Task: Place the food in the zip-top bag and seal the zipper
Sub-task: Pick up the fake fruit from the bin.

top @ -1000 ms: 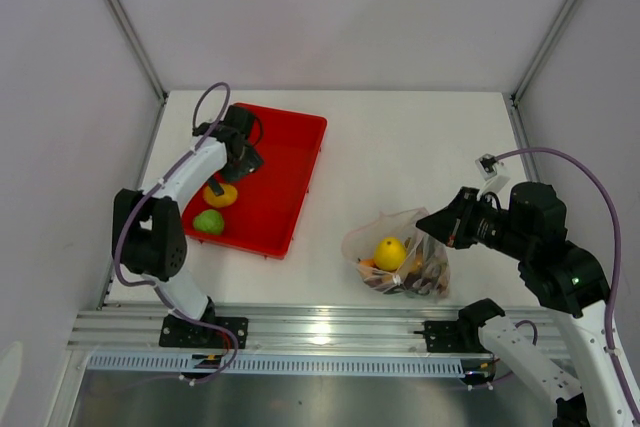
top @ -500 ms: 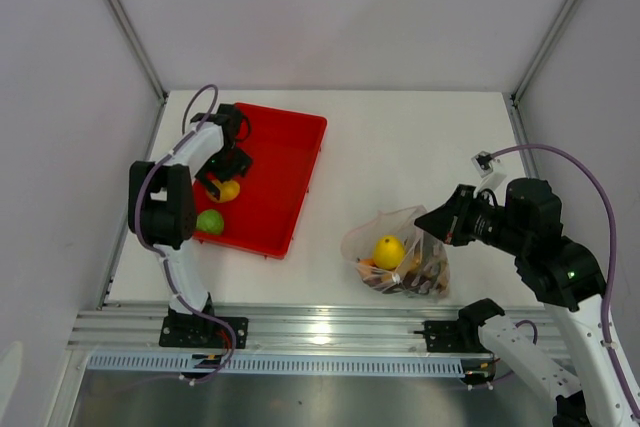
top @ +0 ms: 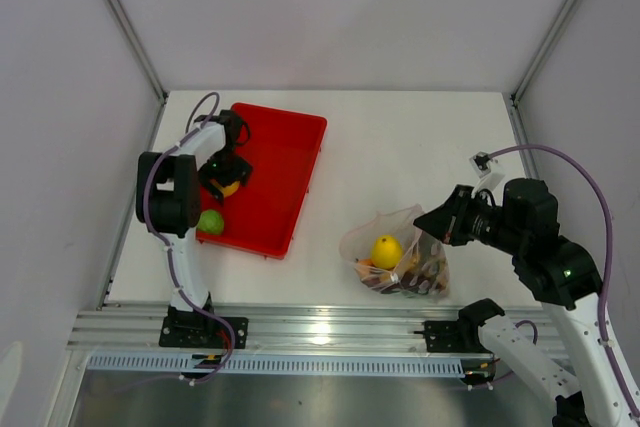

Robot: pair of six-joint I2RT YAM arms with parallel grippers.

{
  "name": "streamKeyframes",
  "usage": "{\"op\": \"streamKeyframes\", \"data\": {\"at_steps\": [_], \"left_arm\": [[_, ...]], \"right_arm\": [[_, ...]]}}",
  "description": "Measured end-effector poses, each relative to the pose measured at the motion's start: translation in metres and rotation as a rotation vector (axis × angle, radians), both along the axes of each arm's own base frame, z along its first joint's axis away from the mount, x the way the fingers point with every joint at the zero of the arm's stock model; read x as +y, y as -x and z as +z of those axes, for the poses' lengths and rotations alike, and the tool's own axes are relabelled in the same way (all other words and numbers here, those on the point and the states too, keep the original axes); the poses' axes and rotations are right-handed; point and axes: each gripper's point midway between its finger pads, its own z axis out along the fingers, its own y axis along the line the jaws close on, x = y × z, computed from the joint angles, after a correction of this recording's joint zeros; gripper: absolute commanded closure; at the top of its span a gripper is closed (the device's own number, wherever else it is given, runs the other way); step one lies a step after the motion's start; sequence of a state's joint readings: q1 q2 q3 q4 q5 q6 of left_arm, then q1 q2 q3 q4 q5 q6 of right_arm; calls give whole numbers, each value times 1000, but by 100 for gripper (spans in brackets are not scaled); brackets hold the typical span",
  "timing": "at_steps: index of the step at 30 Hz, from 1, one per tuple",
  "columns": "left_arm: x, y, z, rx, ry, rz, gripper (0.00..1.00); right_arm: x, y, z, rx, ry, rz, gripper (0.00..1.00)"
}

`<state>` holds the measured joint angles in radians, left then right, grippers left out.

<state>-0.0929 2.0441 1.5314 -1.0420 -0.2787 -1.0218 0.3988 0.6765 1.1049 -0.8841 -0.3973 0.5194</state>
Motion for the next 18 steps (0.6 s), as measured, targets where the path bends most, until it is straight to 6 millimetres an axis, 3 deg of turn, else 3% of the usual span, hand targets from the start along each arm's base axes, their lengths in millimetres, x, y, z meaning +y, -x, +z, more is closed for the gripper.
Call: {"op": "streamKeyframes", "data": {"at_steps": [3,4,6,7,9,10,12,14,16,18], "left_arm": [[-1,0,-1,2,9,0,24],[-2,0,-1,2,12,0,32],[-2,0,-2,-1,20,2,39],[-2,0,-3,-4,26,3,50],[-2,1,-3,-14,37,0,60],[-3,1,-3,-20,44,0,73],[-3,2,-2,-33,56,-5,83],[-5,1,-2,-51,76,-14,86],[-8,2,-2,-69,96,-22,98],[-11,2,-1,-87,113,-31,99]], "right_arm": [[0,0,-1,0,0,0,100],[0,1,0,-2,-1,0,100],[-1,1,0,-4,-2,0,100],[-1,1,0,-5,-2,-1,100],[-1,1,0,-5,-3,-1,100],[-1,2,1,-4,-4,-1,100],[-1,2,1,-5,-5,-2,100],[-1,2,1,-6,-6,-3,100],[-1,2,1,-5,-9,-3,100],[-1,3,2,-3,-11,-5,100]]}}
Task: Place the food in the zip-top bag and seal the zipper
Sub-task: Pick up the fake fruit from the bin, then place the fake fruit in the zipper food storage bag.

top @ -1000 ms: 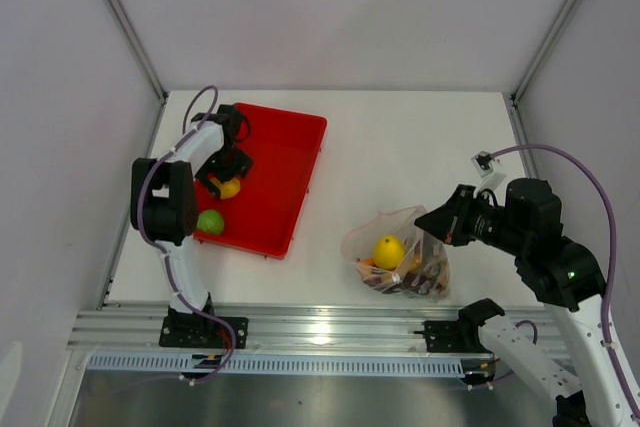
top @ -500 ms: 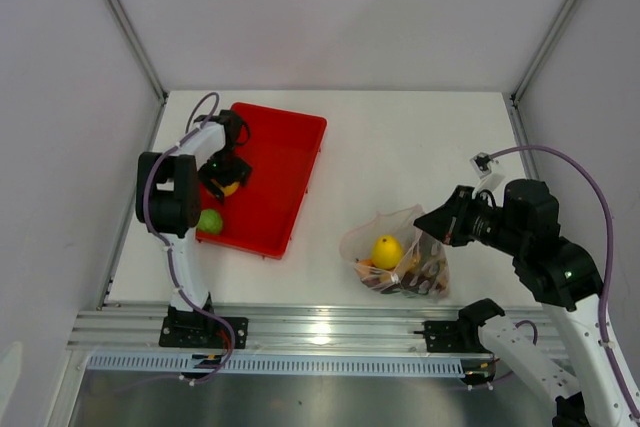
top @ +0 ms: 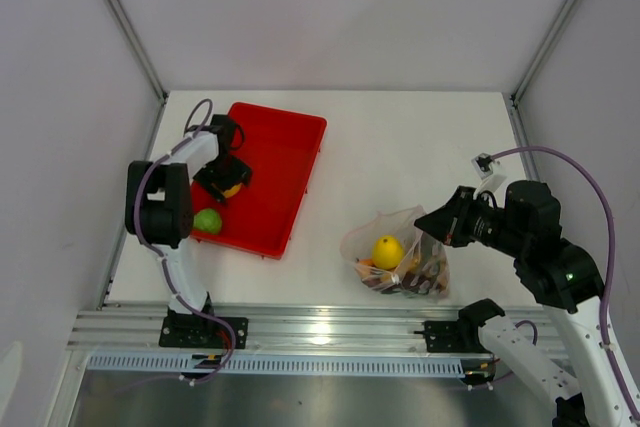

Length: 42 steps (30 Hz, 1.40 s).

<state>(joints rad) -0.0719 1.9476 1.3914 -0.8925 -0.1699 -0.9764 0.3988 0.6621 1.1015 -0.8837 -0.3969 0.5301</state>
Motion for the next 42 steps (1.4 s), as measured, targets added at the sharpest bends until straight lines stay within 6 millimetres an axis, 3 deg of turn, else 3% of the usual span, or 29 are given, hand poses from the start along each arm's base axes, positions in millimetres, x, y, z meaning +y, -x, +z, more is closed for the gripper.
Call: {"op": "streamKeyframes", "data": {"at_steps": [6,13,19,23,26,28,32,35,39,42], "left_arm": [[-18,5,13,-60,39,-48,100],[-68,13,52,-177,49,-193,100],[-115,32,103,-337,86,-383,99],[-149,55,153,-507,137,-576,99],[-179,81,194,-647,223,-744,99],[-203,109,224,-760,318,-893,99],[-239,166,256,-871,504,-1154,100],[-264,201,262,-880,618,-1322,99],[-292,257,247,-817,758,-1528,100],[-307,287,240,-768,833,-1639,99]], "right_arm": [[0,0,1,5,-8,-5,100],[1,0,1,10,-13,-8,100],[1,-1,1,9,-14,-8,100],[3,-4,0,7,-16,-8,100],[4,-7,-1,12,-13,-8,100],[4,-7,-1,10,-14,-8,100],[4,-7,-5,11,-15,-6,100],[5,-8,-7,20,-13,-1,100],[6,-9,-8,32,-9,3,100],[6,-9,-10,45,0,4,100]]}}
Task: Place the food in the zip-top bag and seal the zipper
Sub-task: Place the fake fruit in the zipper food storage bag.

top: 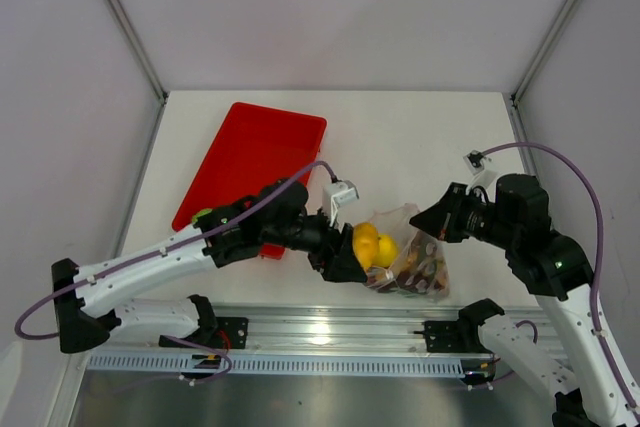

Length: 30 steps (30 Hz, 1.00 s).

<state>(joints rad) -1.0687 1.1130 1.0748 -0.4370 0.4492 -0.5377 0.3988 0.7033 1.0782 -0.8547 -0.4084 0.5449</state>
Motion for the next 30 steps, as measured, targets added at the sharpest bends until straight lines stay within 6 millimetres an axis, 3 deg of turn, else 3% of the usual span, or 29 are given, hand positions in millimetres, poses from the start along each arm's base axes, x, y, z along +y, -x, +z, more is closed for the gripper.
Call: {"op": "streamKeyframes", "data": {"at_steps": [3,7,15,23,25,26,30], "left_arm": [[-12,14,-6,6,3,-81,99],[-22,15,-14,23,-9,-112,99],[-57,-5,-13,51,-70,-89,100],[-58,-18,-28,66,-128,-4,99],[-56,-21,-29,58,-139,15,94],[-55,-21,-29,53,-137,20,84],[-50,-23,-25,27,-134,47,78]], "right_arm": [[0,0,0,8,3,1,100],[1,3,4,-3,-4,17,100],[-1,16,6,-6,-2,43,100],[-3,28,21,-28,-29,52,100],[-3,31,25,-19,-40,54,100],[-3,32,26,-18,-45,56,100],[-1,34,32,4,-74,46,100]]}}
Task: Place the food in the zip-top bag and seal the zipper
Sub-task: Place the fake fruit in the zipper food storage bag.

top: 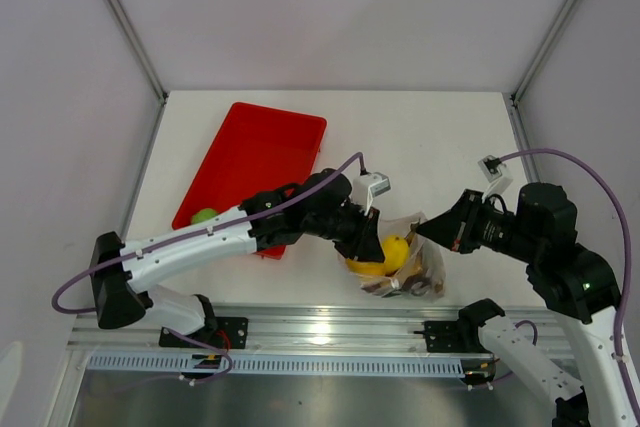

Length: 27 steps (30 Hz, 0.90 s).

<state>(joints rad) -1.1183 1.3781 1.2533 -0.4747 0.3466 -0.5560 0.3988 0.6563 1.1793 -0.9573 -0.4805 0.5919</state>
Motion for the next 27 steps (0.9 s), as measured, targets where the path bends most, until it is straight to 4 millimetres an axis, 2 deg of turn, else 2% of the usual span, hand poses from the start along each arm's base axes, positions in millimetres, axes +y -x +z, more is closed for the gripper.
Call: {"op": "streamKeyframes", "data": {"at_steps": [3,4,6,7,9,12,14,16,19,21,24,27], "left_arm": [[0,-3,0,-11,-4,14,62],[-1,-4,2,-20,4,20,51],[-1,-3,11,-49,40,26,43],[2,-1,16,-64,63,31,35],[17,3,28,-96,98,52,28],[40,2,57,-159,168,113,14],[56,-2,78,-207,217,171,0],[70,-10,89,-232,227,248,0],[90,-30,86,-238,176,387,0],[107,-49,71,-215,102,507,0],[140,-81,47,-174,4,696,1],[184,-114,23,-114,-66,916,0]], "right_arm": [[-1,2,9,-3,-17,-8,100],[-1,3,12,-5,-18,-10,100],[-2,3,13,-7,-18,-17,100],[-2,2,13,-6,-16,-23,100],[-4,0,12,-6,-16,-38,100],[-7,-1,10,-12,-13,-58,100],[-9,-3,9,-11,-4,-74,100],[-11,-4,7,-9,5,-88,100],[-12,-6,6,-11,10,-103,100],[-12,-6,6,-10,10,-103,100],[-12,-6,5,-8,10,-103,100],[-13,-6,1,-3,15,-106,100]]}}
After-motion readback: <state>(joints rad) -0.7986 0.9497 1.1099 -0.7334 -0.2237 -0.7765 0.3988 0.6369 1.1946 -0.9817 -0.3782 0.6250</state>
